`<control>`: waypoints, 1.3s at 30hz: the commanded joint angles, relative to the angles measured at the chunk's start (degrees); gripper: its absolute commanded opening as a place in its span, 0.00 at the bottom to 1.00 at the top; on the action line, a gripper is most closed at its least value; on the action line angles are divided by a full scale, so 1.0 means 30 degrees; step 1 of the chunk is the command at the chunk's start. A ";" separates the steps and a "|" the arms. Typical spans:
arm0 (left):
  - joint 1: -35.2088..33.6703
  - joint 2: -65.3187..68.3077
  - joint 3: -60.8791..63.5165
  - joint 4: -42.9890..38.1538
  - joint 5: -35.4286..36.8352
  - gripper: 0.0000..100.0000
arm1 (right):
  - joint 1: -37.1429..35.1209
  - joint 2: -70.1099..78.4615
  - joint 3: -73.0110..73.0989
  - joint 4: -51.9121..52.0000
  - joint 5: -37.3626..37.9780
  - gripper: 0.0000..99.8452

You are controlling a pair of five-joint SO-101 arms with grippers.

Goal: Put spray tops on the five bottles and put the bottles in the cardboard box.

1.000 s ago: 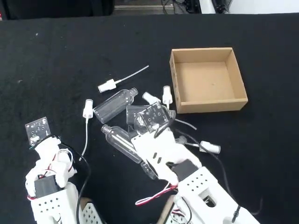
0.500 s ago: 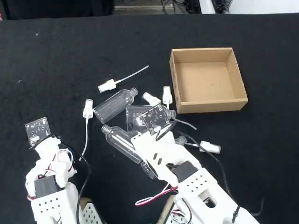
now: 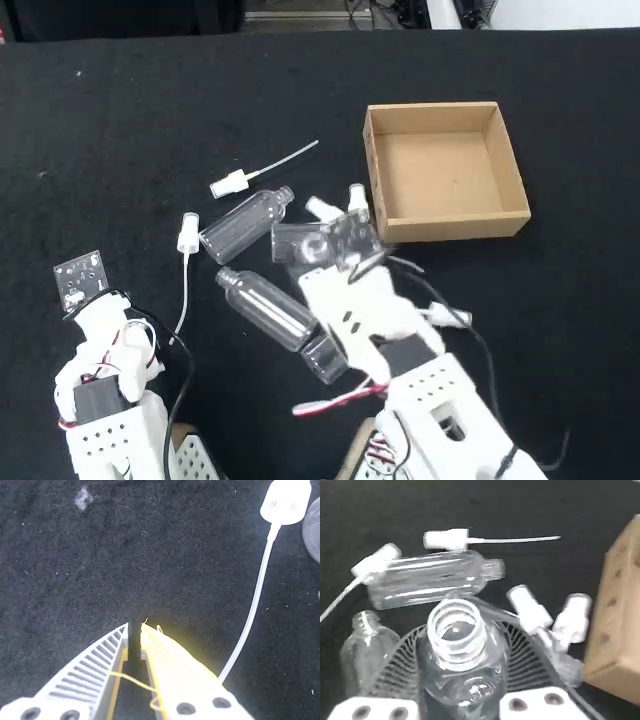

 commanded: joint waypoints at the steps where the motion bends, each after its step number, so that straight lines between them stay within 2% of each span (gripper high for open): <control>1: -0.0015 -0.0029 0.0161 0.0264 -0.0117 0.05 | 0.1055 -0.0601 -0.6579 0.5802 0.0293 0.01; 5: -0.0015 -0.0029 0.0161 0.0264 -0.0117 0.05 | 0.3429 -0.0513 -1.2703 1.1722 0.0967 0.01; 9: -0.0015 -0.0029 0.0161 0.0264 -0.0117 0.05 | 0.6886 -0.0484 -1.5077 1.5121 0.2872 0.01; 14: -0.0015 -0.0029 0.0161 0.0264 -0.0147 0.05 | 1.1839 0.0513 -1.3201 1.5824 0.3956 0.01; 19: -0.0015 -0.0029 0.0161 0.0264 -0.0147 0.05 | 1.3978 0.2505 -1.2352 1.5912 0.4747 0.01; 22: -0.0015 -0.0029 0.0161 0.0264 -0.0117 0.05 | 1.3919 0.2828 -1.2498 1.5912 0.4718 0.01; 25: -0.0044 -0.0029 0.0161 0.0264 -0.0117 0.05 | 1.2659 0.2740 -1.2527 1.6088 0.4718 0.01; 27: -0.0044 -0.0029 0.0161 0.0264 -0.0117 0.05 | 1.1311 0.2769 -1.3055 1.6879 0.4601 0.01; 32: -0.0015 -0.0029 0.0161 0.0264 -0.0088 0.05 | 0.7766 0.2886 -1.6308 1.8901 0.2139 0.01; 39: -0.0015 -0.0029 0.0161 0.0264 -0.0088 0.05 | 0.2842 0.4322 -1.7714 1.7553 0.0791 0.01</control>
